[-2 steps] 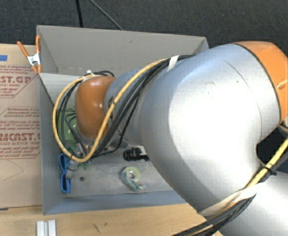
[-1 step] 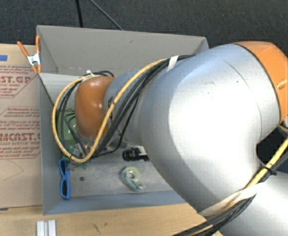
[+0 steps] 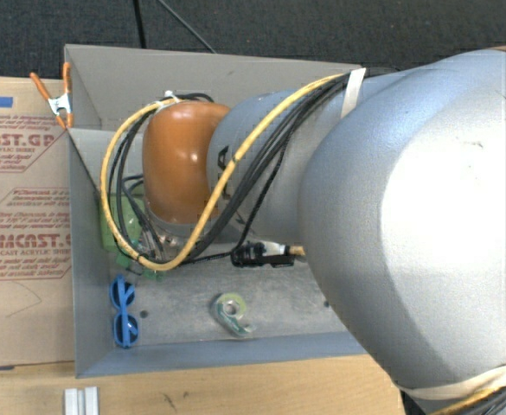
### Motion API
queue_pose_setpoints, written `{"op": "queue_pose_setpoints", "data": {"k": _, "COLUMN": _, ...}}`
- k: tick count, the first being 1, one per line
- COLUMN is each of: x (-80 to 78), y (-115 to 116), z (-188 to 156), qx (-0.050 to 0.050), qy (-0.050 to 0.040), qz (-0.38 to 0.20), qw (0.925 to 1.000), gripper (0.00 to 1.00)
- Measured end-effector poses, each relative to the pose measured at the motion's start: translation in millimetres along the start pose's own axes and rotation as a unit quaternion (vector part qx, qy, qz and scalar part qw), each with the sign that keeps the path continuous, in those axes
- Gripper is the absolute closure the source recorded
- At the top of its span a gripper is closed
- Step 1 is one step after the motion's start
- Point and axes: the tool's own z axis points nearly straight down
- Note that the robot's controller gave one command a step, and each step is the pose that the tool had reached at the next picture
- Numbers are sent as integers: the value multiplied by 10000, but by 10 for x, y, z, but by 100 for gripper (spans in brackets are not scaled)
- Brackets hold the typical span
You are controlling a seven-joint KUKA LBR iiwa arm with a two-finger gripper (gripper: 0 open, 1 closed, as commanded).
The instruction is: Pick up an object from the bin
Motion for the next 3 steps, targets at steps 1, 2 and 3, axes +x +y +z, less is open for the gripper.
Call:
{"op": "queue_pose_setpoints", "data": {"k": 1, "x": 102, "y": -37, "z": 22, "qx": 29, "qy": 21, "qz": 401, "qw": 9992, "gripper": 100}}
{"op": "queue_pose_setpoints", "data": {"k": 2, "x": -480, "y": 27, "z": 72, "qx": 25, "qy": -5, "qz": 69, "qw": 10000, "gripper": 100}}
{"op": "queue_pose_setpoints", "data": {"k": 3, "x": -611, "y": 101, "z": -568, "qx": -1, "qy": -12, "qz": 34, "qw": 10000, "gripper": 100}}
